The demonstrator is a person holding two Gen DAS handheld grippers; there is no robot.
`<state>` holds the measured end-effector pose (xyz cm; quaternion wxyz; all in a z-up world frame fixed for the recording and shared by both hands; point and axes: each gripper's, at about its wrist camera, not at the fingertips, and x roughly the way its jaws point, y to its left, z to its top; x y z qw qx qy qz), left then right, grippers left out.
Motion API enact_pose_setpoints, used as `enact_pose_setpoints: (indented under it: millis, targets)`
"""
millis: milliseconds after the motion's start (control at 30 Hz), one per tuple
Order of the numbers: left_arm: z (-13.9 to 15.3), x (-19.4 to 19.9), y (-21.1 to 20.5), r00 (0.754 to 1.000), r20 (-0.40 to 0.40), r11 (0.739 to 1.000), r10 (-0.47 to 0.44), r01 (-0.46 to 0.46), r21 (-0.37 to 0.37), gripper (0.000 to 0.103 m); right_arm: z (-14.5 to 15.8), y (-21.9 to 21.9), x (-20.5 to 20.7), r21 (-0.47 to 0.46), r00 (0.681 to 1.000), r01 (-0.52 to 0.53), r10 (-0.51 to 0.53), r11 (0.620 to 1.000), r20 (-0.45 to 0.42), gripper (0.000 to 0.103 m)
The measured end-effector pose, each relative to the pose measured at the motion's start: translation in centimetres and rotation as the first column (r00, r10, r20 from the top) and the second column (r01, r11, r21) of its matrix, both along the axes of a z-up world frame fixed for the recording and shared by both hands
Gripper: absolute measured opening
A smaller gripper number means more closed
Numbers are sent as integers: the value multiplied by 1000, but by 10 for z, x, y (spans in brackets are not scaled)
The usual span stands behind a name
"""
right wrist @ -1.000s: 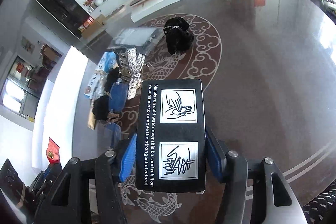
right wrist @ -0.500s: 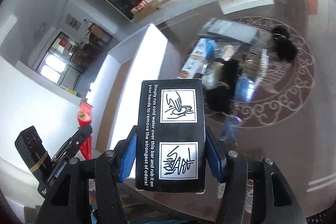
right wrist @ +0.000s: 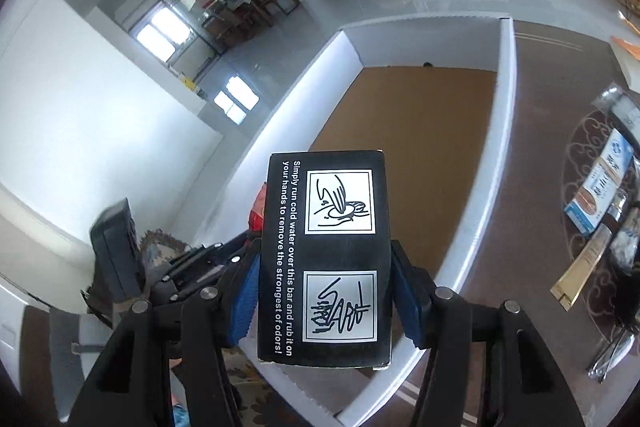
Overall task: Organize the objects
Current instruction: 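Carry both items to the white bin and open both tools to drop them, then return both tools to the table and reach the left tool toward the clear glasses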
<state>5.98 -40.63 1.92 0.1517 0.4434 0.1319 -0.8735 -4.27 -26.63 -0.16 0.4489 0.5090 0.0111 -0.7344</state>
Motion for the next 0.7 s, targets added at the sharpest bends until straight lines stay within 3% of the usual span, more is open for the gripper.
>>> enact_pose_setpoints:
  millis: [33, 67, 100, 167, 300, 433, 567, 700]
  targets:
    - [-5, -1, -3, 1000, 13, 1000, 23, -23, -4, 21, -11, -12, 5, 52, 999, -16, 18, 998, -51, 62]
    - [-11, -2, -4, 998, 25, 999, 49, -49, -9, 29, -18, -18, 9, 99, 994, -18, 28, 995, -101, 64]
    - [-15, -3, -4, 997, 31, 998, 67, -67, -10, 49, -25, -21, 11, 132, 990, -12, 31, 991, -140, 66]
    - [-16, -1, 0, 994, 7, 994, 107, -107, -22, 74, -27, -13, 15, 135, 983, 10, 15, 991, -182, 77]
    - [-1, 2, 23, 991, -96, 995, 89, -94, -42, 76, -2, 38, 18, 59, 945, 116, -92, 992, -313, 93]
    - [21, -4, 74, 982, -184, 999, -35, 27, -47, 76, 16, 120, 21, 7, 855, 284, -250, 959, -454, 102]
    - [43, -18, 147, 944, -248, 976, -218, 214, -44, 76, -9, 222, 6, 23, 750, 497, -416, 867, -514, 103]
    - [48, -27, 231, 880, -273, 916, -389, 400, -15, 89, -50, 326, -8, 108, 663, 680, -546, 725, -512, 103]
